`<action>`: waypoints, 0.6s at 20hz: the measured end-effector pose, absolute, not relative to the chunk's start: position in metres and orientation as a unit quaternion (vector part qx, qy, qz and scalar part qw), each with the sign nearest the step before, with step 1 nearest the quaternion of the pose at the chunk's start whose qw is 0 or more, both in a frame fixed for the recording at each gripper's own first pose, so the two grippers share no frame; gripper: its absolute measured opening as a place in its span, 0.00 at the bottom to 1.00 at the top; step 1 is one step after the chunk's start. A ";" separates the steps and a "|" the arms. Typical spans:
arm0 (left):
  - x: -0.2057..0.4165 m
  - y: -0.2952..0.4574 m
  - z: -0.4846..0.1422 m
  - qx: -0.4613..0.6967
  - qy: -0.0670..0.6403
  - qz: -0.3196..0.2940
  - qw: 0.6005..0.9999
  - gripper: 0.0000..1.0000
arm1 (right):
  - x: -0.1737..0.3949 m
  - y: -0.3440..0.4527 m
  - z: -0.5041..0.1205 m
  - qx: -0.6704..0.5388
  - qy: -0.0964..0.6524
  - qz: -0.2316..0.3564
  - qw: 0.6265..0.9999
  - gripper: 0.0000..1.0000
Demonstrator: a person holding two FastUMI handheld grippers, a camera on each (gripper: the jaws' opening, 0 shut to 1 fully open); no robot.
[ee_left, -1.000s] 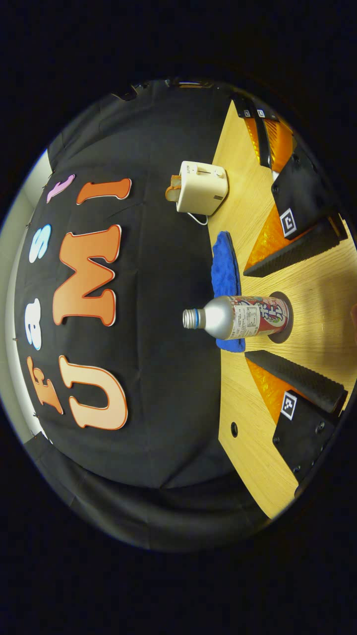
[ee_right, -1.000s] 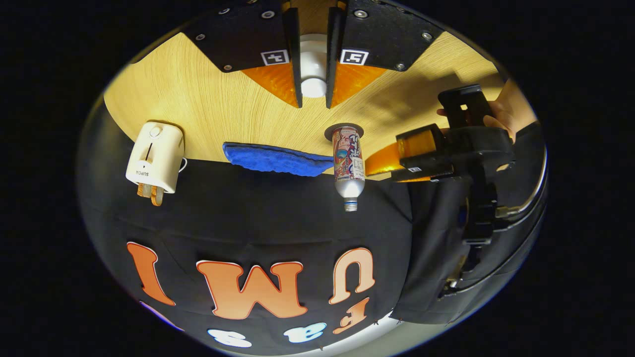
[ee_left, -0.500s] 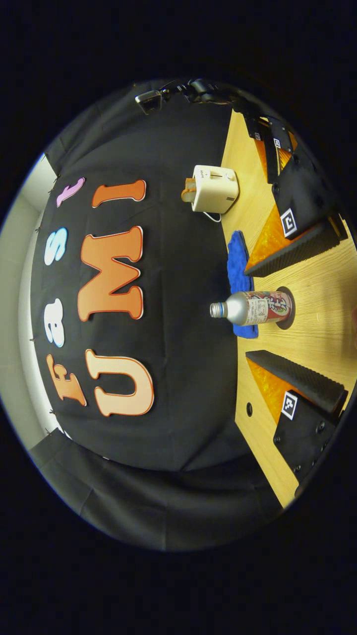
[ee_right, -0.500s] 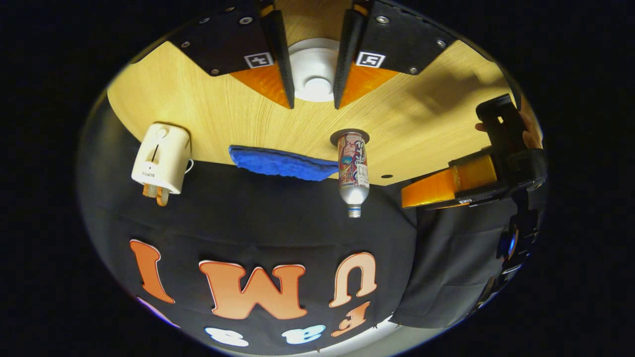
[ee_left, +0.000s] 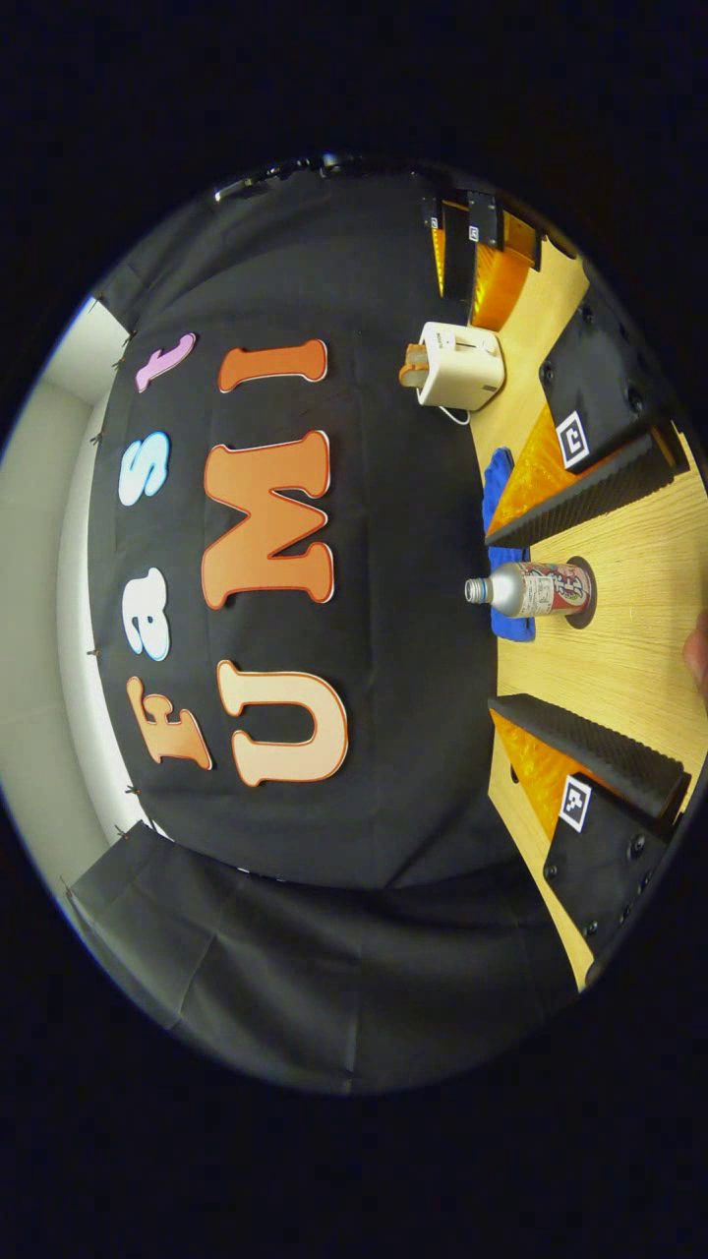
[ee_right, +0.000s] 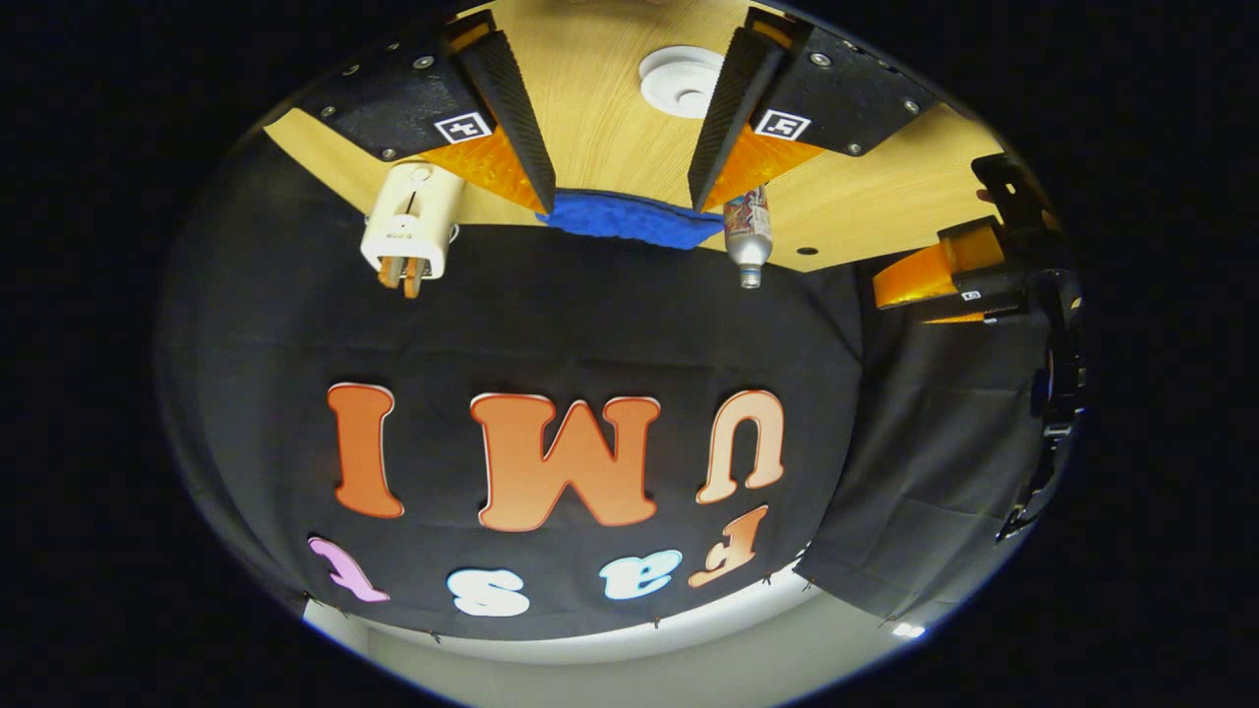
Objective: Open the teacup lid with one hand, grasp the water bottle and pour water into the teacup with the other hand; after pouring, place the water bottle on the coaster and then close the teacup lid.
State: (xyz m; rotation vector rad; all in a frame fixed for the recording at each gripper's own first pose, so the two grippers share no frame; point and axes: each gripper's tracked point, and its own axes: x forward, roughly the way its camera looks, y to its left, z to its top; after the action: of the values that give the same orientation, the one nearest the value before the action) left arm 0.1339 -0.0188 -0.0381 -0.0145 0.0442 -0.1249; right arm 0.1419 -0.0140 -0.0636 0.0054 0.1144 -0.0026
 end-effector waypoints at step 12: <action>0.066 0.004 -0.014 -0.031 0.002 -0.033 0.999 0.97 | 0.085 -0.032 -0.007 -0.013 -0.002 -0.043 0.999 0.90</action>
State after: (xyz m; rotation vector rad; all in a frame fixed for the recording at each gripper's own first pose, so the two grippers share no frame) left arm 0.0660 0.0036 -0.0137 -0.0628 0.0041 -0.0656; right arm 0.0855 -0.0319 -0.0070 -0.0253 -0.0039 -0.0869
